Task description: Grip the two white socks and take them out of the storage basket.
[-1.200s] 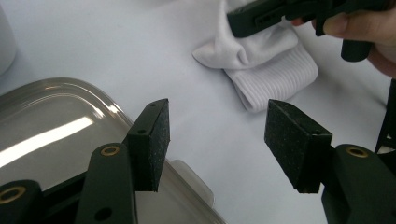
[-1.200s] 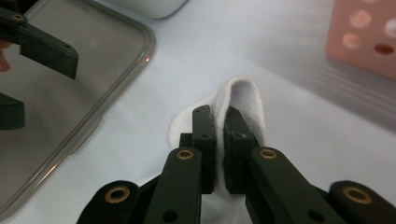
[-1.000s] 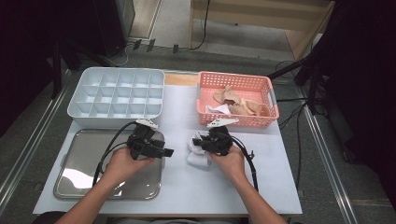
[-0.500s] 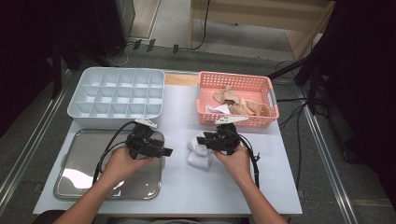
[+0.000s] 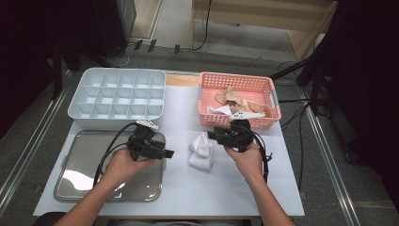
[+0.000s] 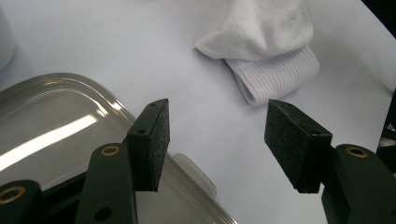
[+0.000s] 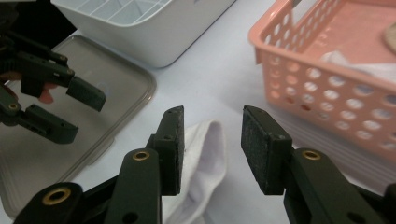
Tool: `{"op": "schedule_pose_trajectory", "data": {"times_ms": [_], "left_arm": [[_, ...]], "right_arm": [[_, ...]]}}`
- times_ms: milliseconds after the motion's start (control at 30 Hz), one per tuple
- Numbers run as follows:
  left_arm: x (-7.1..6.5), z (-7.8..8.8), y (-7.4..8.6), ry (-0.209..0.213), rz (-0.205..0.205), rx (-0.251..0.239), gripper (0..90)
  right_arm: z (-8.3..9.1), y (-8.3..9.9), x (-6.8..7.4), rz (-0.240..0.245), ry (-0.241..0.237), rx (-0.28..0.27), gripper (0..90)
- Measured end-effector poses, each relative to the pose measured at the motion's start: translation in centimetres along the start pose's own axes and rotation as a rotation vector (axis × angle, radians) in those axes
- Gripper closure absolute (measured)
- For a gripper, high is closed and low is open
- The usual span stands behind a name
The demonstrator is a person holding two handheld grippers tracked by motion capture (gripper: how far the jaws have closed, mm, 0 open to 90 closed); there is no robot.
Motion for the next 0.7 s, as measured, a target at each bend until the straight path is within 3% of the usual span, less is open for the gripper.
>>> {"op": "schedule_pose_trajectory", "data": {"times_ms": [167,267,500,600,700], "left_arm": [[0.0,-0.1,0.1,-0.002,-0.01,0.005,41.6],[0.0,-0.2,0.1,0.001,-0.006,0.009,41.5],[-0.2,-0.3,0.1,0.007,-0.006,0.01,41.6],[-0.1,-0.2,0.1,0.008,-0.005,0.009,41.6],[-0.1,-0.2,0.1,0.009,-0.003,0.007,41.6]], "right_arm": [[1.3,-1.0,-1.1,-0.002,0.034,-0.035,60.2],[1.8,-2.1,-2.5,-0.026,0.07,-0.06,59.5],[1.3,-3.5,-5.4,-0.055,0.136,-0.085,59.4],[0.3,-4.4,-7.0,-0.08,0.167,-0.081,59.5],[-0.3,-4.7,-7.5,-0.084,0.18,-0.083,59.6]]}}
Point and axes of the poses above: each handheld gripper's, and its own axes: z roughly backward along the jaws, y roughly out of its underside, x roughly to its left, the point moved 10 cm from there along -z, roughly forward along the jaws, and after that the axes turned 1 degree about -z, right-handed, at the moved point
